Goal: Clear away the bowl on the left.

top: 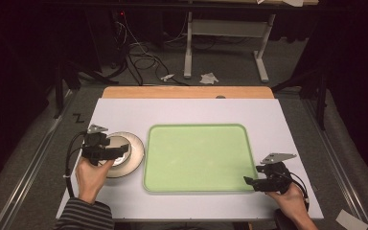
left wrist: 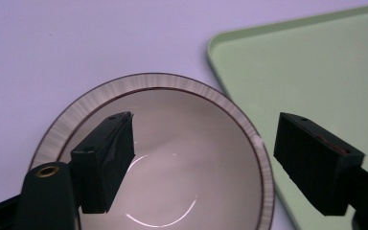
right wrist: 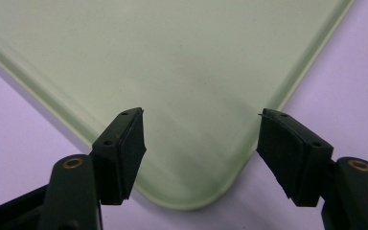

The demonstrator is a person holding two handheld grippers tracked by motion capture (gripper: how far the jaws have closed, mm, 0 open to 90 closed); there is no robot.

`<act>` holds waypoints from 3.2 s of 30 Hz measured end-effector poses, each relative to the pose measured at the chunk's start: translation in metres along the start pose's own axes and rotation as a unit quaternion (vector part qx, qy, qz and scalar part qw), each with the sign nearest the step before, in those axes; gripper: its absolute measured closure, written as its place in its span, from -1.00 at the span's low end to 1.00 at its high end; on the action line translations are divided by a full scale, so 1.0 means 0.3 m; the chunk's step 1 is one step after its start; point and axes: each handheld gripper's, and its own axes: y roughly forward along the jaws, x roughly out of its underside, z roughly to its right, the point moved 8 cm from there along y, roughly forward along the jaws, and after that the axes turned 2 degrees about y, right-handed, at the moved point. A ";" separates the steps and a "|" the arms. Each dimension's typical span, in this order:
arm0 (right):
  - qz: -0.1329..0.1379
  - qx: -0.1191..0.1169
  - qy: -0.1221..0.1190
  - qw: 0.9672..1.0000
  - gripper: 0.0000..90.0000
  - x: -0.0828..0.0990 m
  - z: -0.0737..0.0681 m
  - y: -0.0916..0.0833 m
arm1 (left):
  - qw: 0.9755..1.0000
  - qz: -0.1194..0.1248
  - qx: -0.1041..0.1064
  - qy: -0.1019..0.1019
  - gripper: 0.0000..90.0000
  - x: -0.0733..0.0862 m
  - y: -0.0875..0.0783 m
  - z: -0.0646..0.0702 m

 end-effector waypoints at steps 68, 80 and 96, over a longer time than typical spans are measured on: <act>-0.002 -0.011 -0.005 1.000 -0.22 0.000 -0.006 0.000 | 0.982 -0.106 0.026 -0.151 0.83 0.141 0.081 -0.192; -0.002 -0.013 -0.002 1.000 -0.23 0.000 -0.004 0.003 | 0.987 -0.066 0.012 -0.145 0.83 0.102 0.045 -0.194; -0.006 -0.010 -0.001 1.000 -0.22 0.000 -0.005 0.004 | 0.992 -0.015 0.060 -0.114 0.83 0.036 -0.006 -0.126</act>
